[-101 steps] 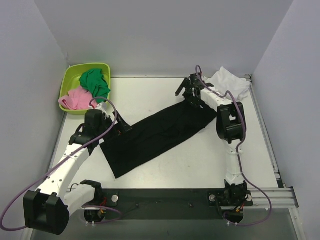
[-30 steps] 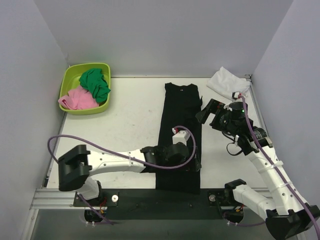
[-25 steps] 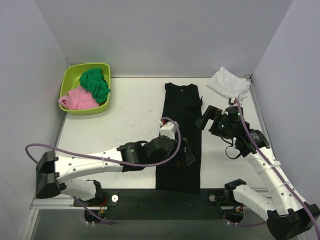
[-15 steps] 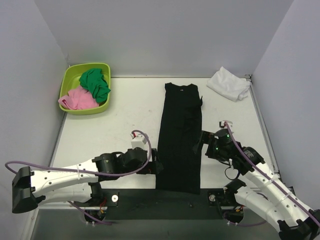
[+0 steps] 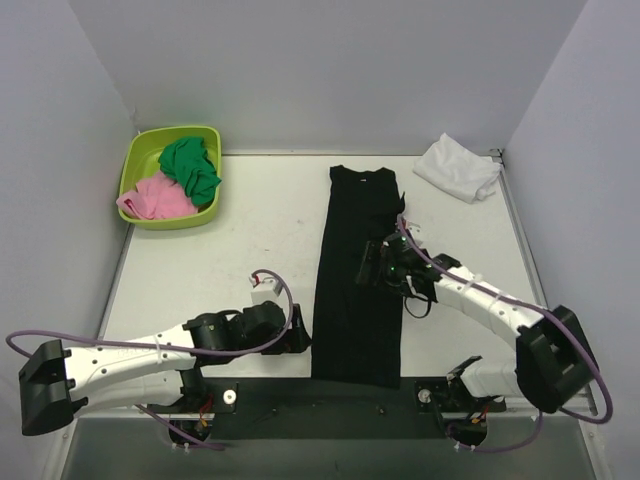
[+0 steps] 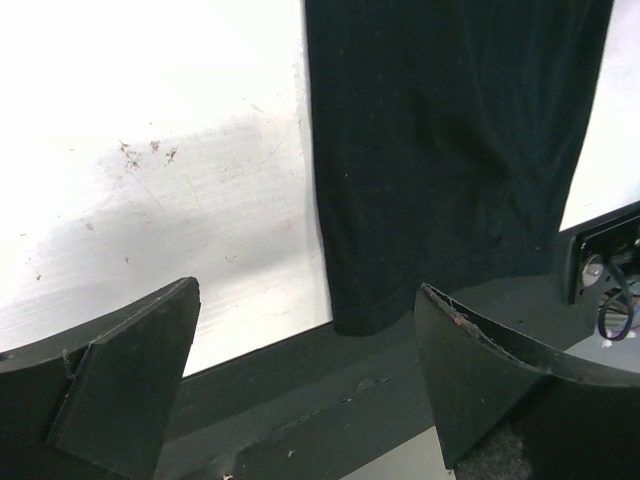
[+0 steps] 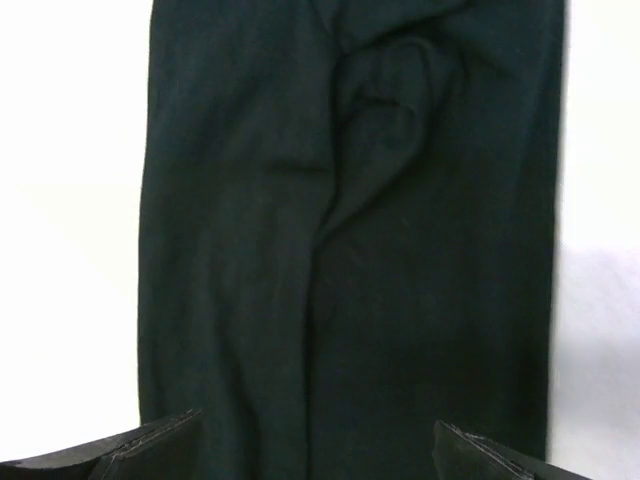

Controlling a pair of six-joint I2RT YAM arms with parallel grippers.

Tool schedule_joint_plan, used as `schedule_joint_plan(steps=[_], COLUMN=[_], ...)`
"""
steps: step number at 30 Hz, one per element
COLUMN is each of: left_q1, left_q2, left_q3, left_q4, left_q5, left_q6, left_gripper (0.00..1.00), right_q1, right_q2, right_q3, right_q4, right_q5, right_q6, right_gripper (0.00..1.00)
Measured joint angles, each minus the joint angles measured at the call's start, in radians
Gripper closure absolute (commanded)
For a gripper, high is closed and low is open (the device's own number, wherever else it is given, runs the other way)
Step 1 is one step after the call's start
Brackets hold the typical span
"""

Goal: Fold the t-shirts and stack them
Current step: Rotate the tshirt 90 degrees

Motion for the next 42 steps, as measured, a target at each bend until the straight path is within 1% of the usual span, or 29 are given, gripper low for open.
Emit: schedule_joint_plan(steps=[3,7,17,24,29,35,42], left_q1=[0.027,0.061,0.167,0.219,0.258,0.313,0.362], left_q2=[-0.029,-0.069,-0.101,-0.101,-0.106,-0.117,-0.113], left_q3=[0.0,-0.004,-0.035,-0.035,-0.035,-0.035,-0.035], left_q4=[-0.001,-0.001,-0.004,-0.004,-0.004,-0.003,0.0], left_q5=[0.009,0.019,0.084,0.121,0.143,0.176,0.212], left_q6=[0.005,0.019,0.065,0.105,0.127,0.152,0.18], left_gripper=[0.03,0.02,0.03,0.03,0.03,0.03,0.02], right_q1=[0.0,0.0,0.0,0.0,0.0,0.0,0.0], right_q2=[0.127,0.231,0.445,0.543,0.579,0.657,0.777], right_q3=[0.077,0.158,0.311,0.351,0.393,0.493,0.666], right_q4=[0.061,0.116,0.137,0.148,0.154,0.139,0.087], right_q5=[-0.003,-0.009,-0.01,-0.018,-0.03,-0.037,-0.059], right_q6=[0.0,-0.002,-0.023,-0.026,-0.03,-0.055,-0.095], right_gripper=[0.0,0.0,0.0,0.0,0.0,0.0,0.0])
